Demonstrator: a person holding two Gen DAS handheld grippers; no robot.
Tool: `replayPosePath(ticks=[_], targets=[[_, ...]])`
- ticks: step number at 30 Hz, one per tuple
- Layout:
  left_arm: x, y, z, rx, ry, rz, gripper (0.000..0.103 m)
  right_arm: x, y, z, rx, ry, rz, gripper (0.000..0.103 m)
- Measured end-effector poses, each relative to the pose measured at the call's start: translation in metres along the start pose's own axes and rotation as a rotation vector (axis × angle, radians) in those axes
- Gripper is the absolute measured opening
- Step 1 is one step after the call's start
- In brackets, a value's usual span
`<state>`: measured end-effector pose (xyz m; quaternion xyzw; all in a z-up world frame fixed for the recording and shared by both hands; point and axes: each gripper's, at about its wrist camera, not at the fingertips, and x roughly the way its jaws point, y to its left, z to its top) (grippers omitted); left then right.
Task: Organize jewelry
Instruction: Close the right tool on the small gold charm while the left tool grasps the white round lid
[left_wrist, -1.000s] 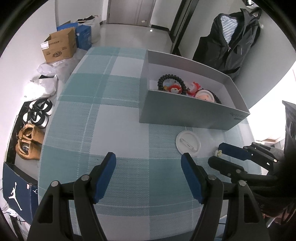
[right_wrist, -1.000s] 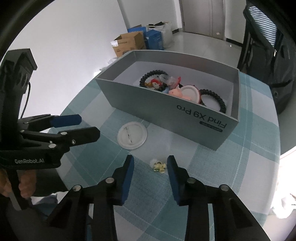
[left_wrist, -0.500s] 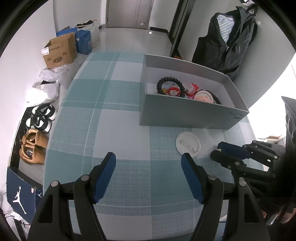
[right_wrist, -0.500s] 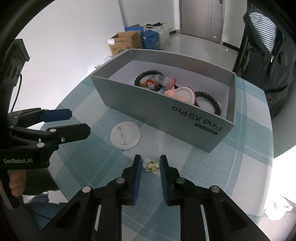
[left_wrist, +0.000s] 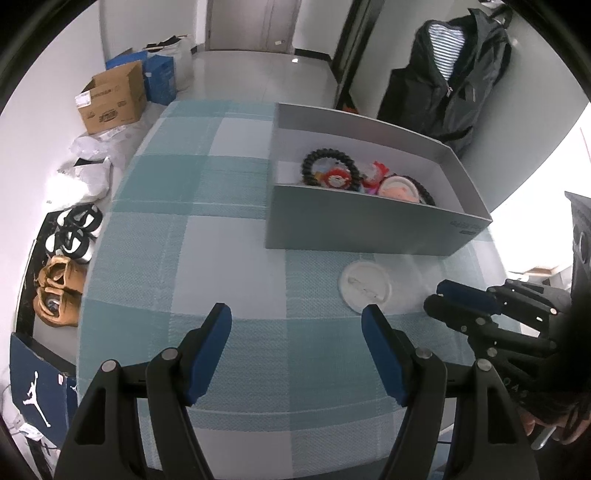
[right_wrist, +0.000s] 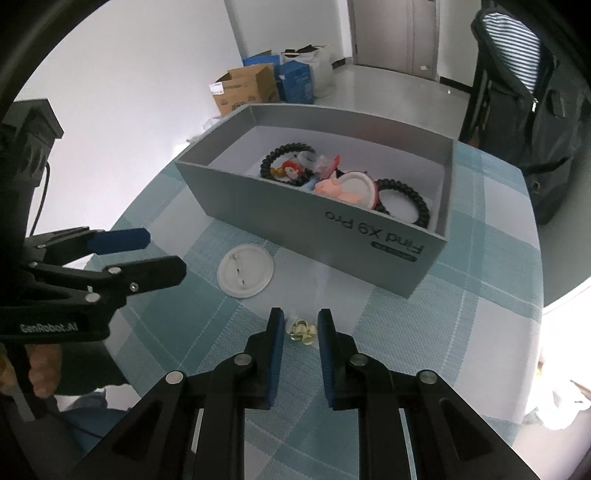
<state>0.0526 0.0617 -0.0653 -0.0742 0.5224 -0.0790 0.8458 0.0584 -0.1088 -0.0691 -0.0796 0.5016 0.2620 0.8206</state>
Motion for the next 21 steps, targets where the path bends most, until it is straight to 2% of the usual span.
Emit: replayPosePath(ticks=[11,21], targets=[[0.014,-0.028,0.01,0.024,0.047,-0.04,0.069,-0.026,-0.02,-0.005,0.066,-0.063,0.027,0.017],[0.027,-0.045,0.014,0.081,0.07,0.036,0.069,-0.042,-0.03,-0.008,0.093,-0.094,0.041,0.017]])
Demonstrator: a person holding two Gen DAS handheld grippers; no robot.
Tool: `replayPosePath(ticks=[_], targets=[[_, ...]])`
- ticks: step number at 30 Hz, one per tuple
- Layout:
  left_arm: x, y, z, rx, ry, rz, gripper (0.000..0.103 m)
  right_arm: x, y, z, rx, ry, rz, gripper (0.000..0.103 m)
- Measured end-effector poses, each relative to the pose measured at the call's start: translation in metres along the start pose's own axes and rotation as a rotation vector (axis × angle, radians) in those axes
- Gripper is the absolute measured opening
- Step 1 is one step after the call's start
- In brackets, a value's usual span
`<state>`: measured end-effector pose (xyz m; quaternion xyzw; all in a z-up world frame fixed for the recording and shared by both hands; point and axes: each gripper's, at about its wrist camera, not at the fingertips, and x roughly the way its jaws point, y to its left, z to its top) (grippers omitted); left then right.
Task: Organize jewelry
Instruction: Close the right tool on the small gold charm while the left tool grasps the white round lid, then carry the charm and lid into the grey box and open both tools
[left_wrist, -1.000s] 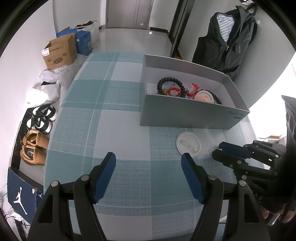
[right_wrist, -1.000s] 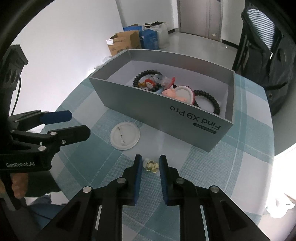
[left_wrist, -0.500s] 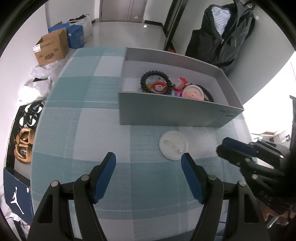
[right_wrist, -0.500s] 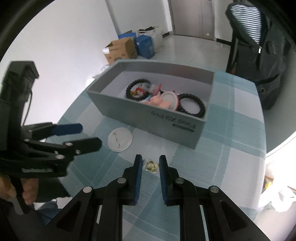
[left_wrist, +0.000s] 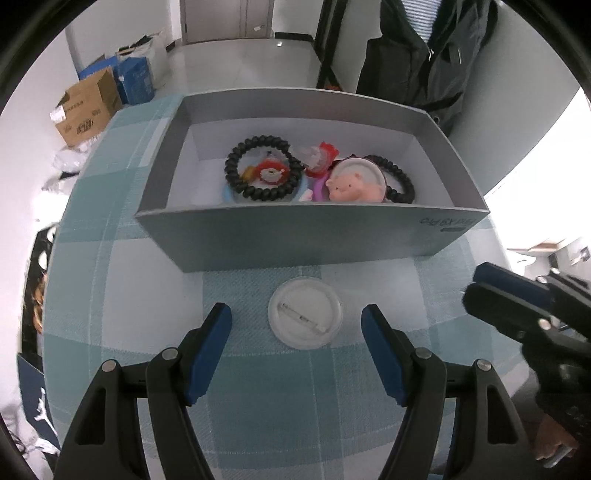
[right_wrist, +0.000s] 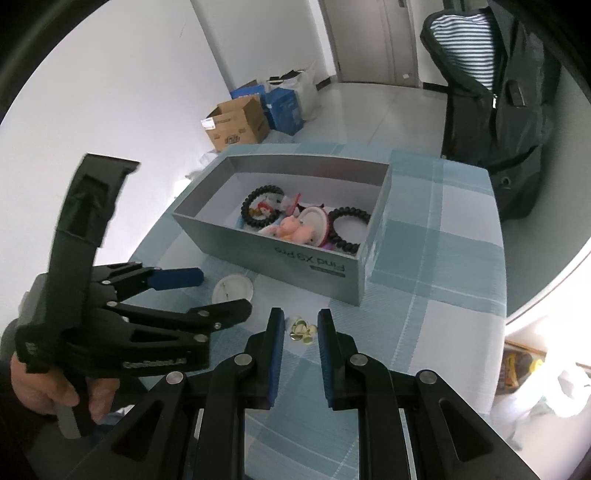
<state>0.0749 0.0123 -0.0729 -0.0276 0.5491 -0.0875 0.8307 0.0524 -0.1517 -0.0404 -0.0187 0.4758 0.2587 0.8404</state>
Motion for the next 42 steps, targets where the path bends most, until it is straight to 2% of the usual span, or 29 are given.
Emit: replayPosePath(ticks=[4,10,11,14,15,20,28,36,42], targets=[[0.0,-0.003,-0.001,0.027,-0.002,0.027,0.068,-0.006,0.0,-0.002,0.009,-0.008,-0.001,0.017],[-0.002,-0.003,-0.003,0.036,-0.004,0.028,0.068,-0.012,0.0,-0.001,0.022,-0.018,0.006,0.017],[-0.001,-0.003,-0.002,0.038,-0.004,0.032,0.065,-0.012,0.0,0.0,0.022,-0.02,0.007,0.017],[0.002,-0.008,0.003,0.065,-0.013,0.063,0.041,-0.013,0.0,0.0,0.02,-0.024,0.01,0.017],[0.001,-0.009,0.003,0.071,-0.012,0.06,0.038,-0.013,0.001,0.0,0.019,-0.025,0.009,0.017],[0.001,-0.008,0.004,0.085,-0.005,0.035,0.037,-0.013,0.0,0.001,0.021,-0.029,0.012,0.017],[-0.003,-0.001,0.004,0.033,0.009,-0.03,0.037,-0.012,0.003,0.008,0.034,-0.043,0.026,0.017],[-0.015,0.003,0.005,0.018,-0.023,-0.047,0.037,-0.015,0.004,0.016,0.055,-0.073,0.046,0.017],[-0.033,0.006,0.005,0.015,-0.078,-0.061,0.037,-0.021,0.011,0.026,0.059,-0.106,0.064,0.017]])
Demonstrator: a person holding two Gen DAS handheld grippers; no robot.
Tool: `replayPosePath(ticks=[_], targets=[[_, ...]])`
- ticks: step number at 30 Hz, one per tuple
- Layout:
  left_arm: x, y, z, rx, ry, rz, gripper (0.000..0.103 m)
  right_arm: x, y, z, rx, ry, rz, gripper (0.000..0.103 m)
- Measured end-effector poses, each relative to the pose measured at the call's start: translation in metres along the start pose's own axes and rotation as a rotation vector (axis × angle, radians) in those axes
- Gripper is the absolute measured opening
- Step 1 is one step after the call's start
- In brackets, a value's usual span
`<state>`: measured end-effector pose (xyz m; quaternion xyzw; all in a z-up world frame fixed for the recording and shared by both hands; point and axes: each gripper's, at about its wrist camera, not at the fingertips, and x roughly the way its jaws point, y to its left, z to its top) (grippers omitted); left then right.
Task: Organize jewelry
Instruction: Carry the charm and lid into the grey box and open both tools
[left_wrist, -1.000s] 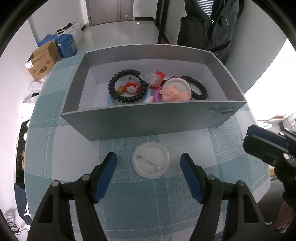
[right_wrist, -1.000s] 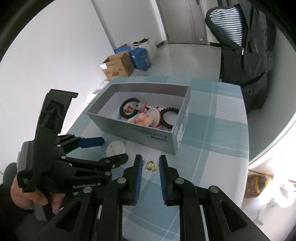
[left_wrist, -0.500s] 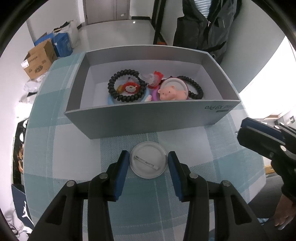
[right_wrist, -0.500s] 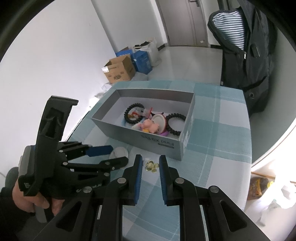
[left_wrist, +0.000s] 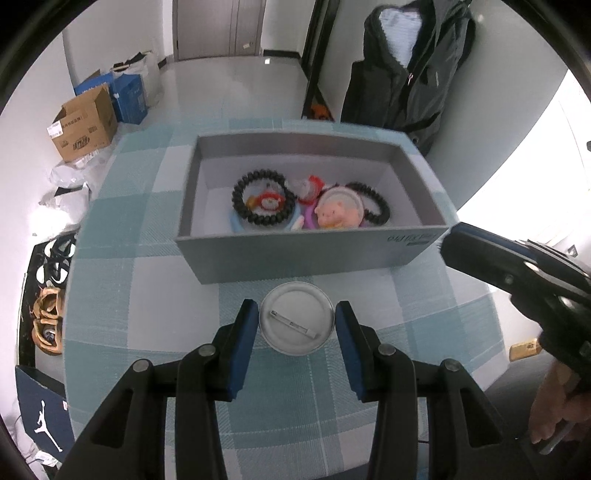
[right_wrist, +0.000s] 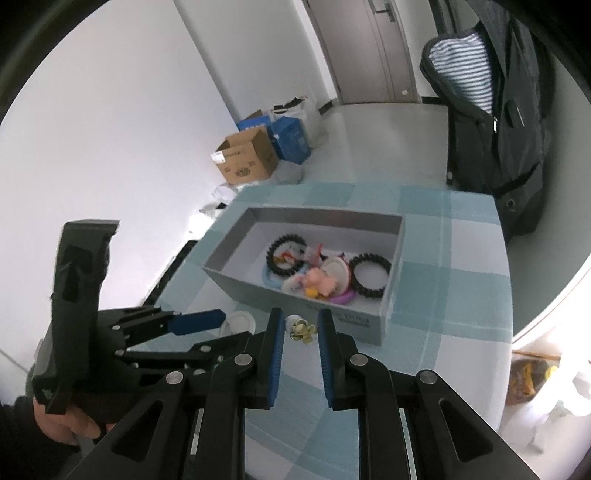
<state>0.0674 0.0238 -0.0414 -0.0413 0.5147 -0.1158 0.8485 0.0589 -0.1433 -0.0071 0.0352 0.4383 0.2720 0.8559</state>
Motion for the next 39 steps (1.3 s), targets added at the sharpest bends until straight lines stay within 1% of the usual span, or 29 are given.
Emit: replayPosePath(ticks=[7,10,13,15,17,20,27,29,32,39], targets=[[-0.022,0.003,0.005,-0.023,-0.063,-0.037,0.037,-0.001,0.004,0.009,0.011,-0.029,0.015,0.017],[-0.03,0.002,0.01,-0.026,-0.09,-0.052,0.037,0.002,0.001,0.013,0.034,-0.035,0.027,0.017],[-0.035,0.004,0.015,-0.032,-0.115,-0.062,0.037,0.003,-0.002,0.02,0.07,-0.043,0.053,0.017],[-0.037,0.006,0.018,-0.043,-0.131,-0.079,0.037,0.002,0.0,0.026,0.075,-0.048,0.062,0.017],[-0.039,0.01,0.026,-0.059,-0.151,-0.096,0.037,0.0,0.002,0.031,0.07,-0.074,0.071,0.017],[-0.038,0.014,0.033,-0.079,-0.167,-0.111,0.037,0.005,0.0,0.039,0.094,-0.078,0.091,0.017],[-0.035,0.026,0.047,-0.122,-0.179,-0.123,0.037,0.015,-0.003,0.052,0.127,-0.077,0.117,0.017],[-0.032,0.029,0.049,-0.135,-0.174,-0.129,0.037,0.016,-0.003,0.056,0.124,-0.087,0.124,0.017],[-0.026,0.033,0.053,-0.154,-0.162,-0.141,0.037,0.021,-0.005,0.06,0.146,-0.079,0.134,0.017],[-0.013,0.034,0.063,-0.168,-0.137,-0.157,0.037,0.028,-0.014,0.069,0.163,-0.073,0.136,0.017]])
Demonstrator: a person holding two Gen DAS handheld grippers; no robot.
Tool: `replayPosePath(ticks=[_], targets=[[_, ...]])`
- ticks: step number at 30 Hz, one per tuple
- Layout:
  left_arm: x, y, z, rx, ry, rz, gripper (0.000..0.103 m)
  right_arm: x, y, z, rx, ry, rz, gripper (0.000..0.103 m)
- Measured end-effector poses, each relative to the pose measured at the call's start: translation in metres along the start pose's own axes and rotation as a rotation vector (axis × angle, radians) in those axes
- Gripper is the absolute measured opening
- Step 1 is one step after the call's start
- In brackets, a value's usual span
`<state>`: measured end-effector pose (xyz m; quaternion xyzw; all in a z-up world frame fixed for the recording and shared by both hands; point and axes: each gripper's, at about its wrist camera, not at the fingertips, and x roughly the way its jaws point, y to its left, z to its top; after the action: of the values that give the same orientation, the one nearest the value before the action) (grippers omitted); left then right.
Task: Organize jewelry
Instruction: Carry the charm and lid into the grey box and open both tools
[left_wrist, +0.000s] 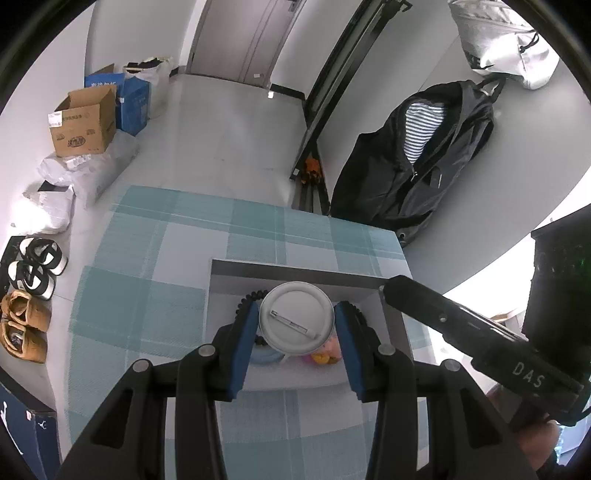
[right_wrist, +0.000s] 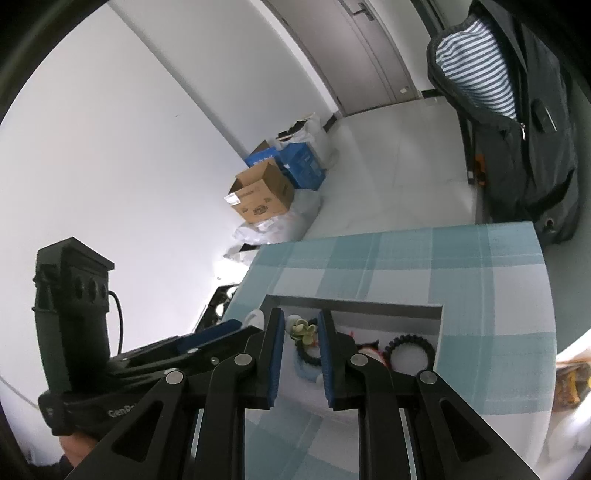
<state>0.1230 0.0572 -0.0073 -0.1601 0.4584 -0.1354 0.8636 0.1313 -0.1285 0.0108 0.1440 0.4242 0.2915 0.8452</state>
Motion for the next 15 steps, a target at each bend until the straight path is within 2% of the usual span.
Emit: replayPosePath(ticks=[15], targets=[[0.026,0.0,0.004,-0.031,0.056,-0.019,0.037,0.01,-0.023,0.003,0.057,0.061,-0.053,0.018]])
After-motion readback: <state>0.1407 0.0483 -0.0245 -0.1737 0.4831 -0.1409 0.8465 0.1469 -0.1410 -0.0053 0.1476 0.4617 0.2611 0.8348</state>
